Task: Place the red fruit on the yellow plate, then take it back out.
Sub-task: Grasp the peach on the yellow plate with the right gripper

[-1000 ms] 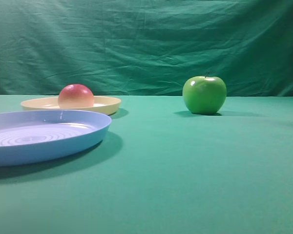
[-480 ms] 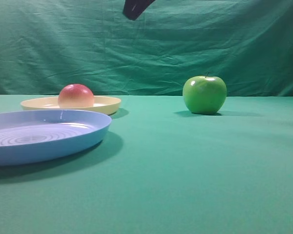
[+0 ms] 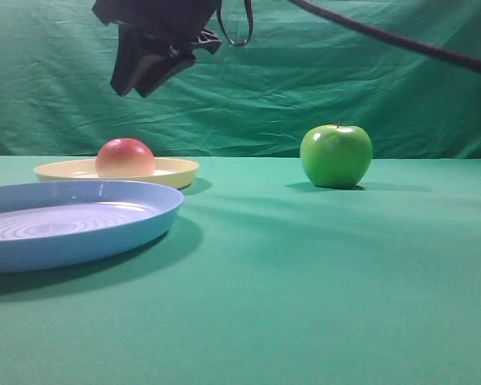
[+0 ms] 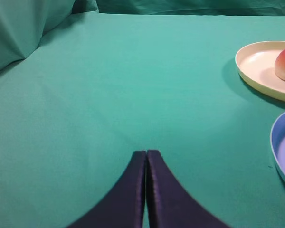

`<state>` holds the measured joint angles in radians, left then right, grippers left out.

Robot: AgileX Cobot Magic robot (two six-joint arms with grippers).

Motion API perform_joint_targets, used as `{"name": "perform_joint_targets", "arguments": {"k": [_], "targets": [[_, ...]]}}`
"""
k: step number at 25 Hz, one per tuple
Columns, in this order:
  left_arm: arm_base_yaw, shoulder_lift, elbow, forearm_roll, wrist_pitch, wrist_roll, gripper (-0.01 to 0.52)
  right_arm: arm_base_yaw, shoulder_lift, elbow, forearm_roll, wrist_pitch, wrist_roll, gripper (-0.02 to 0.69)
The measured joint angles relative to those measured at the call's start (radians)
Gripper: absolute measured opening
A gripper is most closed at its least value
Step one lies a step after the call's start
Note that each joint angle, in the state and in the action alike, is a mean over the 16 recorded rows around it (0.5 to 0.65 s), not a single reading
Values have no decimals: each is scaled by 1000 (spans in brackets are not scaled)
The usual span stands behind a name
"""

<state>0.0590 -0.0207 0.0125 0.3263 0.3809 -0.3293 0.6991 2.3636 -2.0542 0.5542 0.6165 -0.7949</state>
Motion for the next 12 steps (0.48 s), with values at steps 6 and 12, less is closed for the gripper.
{"name": "perform_joint_targets", "arguments": {"k": [6,12], "targets": [[0,0,0,0,0,0,0,0,53,-1,24,-60,-12,607],[0,0,0,0,0,-1,0,-1,84,-6,31,-62,-19,457]]}}
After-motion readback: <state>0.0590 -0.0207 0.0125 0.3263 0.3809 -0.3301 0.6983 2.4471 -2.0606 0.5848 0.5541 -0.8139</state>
